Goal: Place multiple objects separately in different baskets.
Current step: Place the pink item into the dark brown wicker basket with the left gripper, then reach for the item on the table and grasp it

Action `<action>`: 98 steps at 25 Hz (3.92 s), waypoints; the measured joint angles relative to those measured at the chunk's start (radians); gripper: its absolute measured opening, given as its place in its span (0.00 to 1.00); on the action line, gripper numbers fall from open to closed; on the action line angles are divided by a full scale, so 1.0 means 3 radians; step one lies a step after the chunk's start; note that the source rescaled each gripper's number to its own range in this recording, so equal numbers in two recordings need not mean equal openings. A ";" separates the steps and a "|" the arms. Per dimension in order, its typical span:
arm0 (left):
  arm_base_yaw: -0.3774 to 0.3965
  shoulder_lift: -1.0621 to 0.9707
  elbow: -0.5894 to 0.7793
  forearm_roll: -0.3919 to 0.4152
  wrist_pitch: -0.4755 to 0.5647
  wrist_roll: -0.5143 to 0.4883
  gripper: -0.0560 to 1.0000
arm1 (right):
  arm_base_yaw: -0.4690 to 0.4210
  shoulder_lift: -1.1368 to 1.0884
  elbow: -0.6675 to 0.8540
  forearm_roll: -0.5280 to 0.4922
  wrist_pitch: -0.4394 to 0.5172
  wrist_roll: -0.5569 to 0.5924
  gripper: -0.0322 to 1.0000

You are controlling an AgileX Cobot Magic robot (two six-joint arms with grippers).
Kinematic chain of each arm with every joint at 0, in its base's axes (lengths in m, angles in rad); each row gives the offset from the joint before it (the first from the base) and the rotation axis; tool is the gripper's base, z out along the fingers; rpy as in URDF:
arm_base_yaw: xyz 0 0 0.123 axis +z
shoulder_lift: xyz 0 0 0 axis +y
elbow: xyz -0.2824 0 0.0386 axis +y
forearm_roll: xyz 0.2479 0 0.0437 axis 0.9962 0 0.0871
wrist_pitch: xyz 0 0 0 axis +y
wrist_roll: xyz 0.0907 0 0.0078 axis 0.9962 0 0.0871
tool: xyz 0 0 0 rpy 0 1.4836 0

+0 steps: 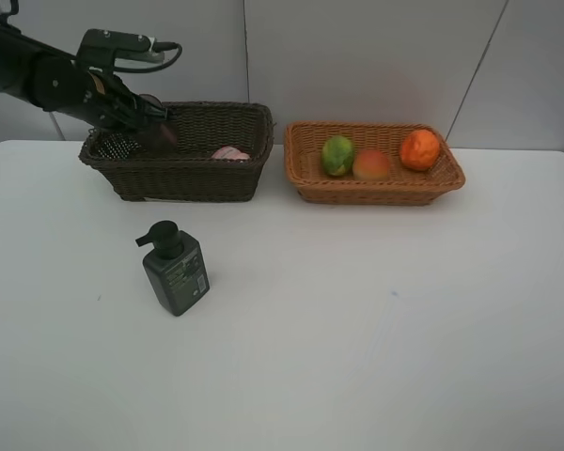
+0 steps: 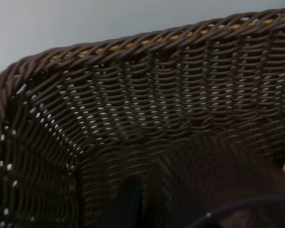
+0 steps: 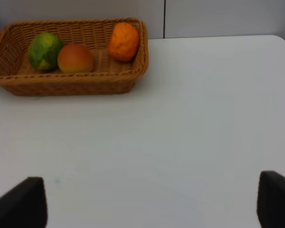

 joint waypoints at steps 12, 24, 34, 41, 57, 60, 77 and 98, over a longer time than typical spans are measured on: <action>0.0000 0.0352 -0.0078 -0.0003 -0.0294 0.0000 0.06 | 0.0000 0.0000 0.0000 0.0000 0.0000 0.0000 0.95; -0.0003 0.0327 -0.0078 -0.0013 -0.0293 -0.0047 0.89 | 0.0000 0.0000 0.0000 0.0000 0.0000 0.0000 0.95; -0.0060 -0.0203 -0.0078 -0.0013 0.0268 -0.0050 1.00 | 0.0000 0.0000 0.0000 0.0000 0.0000 0.0000 0.95; -0.0229 -0.0816 -0.0078 -0.0036 0.1010 -0.0050 1.00 | 0.0000 0.0000 0.0000 0.0000 0.0000 0.0000 0.95; -0.1234 -0.1951 -0.0088 -0.0249 0.2729 0.0014 1.00 | 0.0000 0.0000 0.0000 0.0000 0.0000 0.0000 0.95; -0.1446 -0.1983 -0.0088 -0.0337 0.2988 0.0014 1.00 | 0.0000 0.0000 0.0000 0.0000 0.0000 0.0000 0.95; -0.1783 -0.1964 -0.0088 -0.0585 0.3731 0.0008 1.00 | 0.0000 0.0000 0.0000 0.0000 0.0000 0.0000 0.95; -0.1770 -0.1054 0.0297 -0.0524 0.3251 0.0465 1.00 | 0.0000 0.0000 0.0000 0.0000 0.0000 0.0000 0.95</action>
